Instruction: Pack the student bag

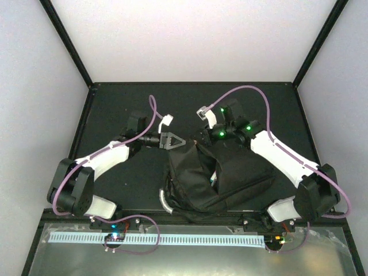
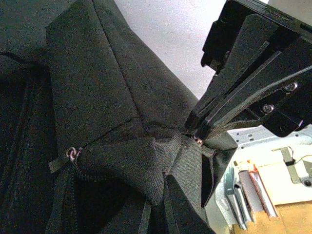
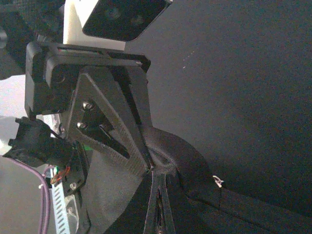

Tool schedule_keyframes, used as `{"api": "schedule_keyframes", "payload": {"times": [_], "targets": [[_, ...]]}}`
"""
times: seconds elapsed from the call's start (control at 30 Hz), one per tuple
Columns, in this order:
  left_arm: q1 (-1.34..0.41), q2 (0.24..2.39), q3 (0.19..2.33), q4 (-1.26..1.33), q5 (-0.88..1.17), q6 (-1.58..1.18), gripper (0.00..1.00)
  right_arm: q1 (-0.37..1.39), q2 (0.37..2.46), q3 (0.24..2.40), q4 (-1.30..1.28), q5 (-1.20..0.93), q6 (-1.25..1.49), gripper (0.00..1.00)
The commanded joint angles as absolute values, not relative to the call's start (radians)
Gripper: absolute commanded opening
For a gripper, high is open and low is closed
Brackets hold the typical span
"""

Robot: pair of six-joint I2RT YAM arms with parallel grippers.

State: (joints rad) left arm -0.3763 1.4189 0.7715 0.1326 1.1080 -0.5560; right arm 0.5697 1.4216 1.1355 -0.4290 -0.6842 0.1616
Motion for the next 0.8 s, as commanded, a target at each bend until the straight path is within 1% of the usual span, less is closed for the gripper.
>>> {"api": "schedule_keyframes", "payload": {"times": [0.0,0.27,0.43,0.77], "targets": [[-0.380,1.443,0.815,0.103,1.107,-0.538,0.02,0.560,1.369,1.110,-0.392,-0.737,0.123,0.02],[-0.369,1.455,0.826,0.076,1.066,-0.550,0.02,0.560,1.287,1.044,-0.396,-0.787,0.083,0.02],[-0.341,1.464,0.820,0.113,1.056,-0.596,0.01,0.560,1.276,1.022,-0.428,-0.863,0.061,0.02],[-0.311,1.546,0.840,0.165,1.049,-0.655,0.01,0.562,1.214,0.914,-0.371,-0.965,0.110,0.02]]}}
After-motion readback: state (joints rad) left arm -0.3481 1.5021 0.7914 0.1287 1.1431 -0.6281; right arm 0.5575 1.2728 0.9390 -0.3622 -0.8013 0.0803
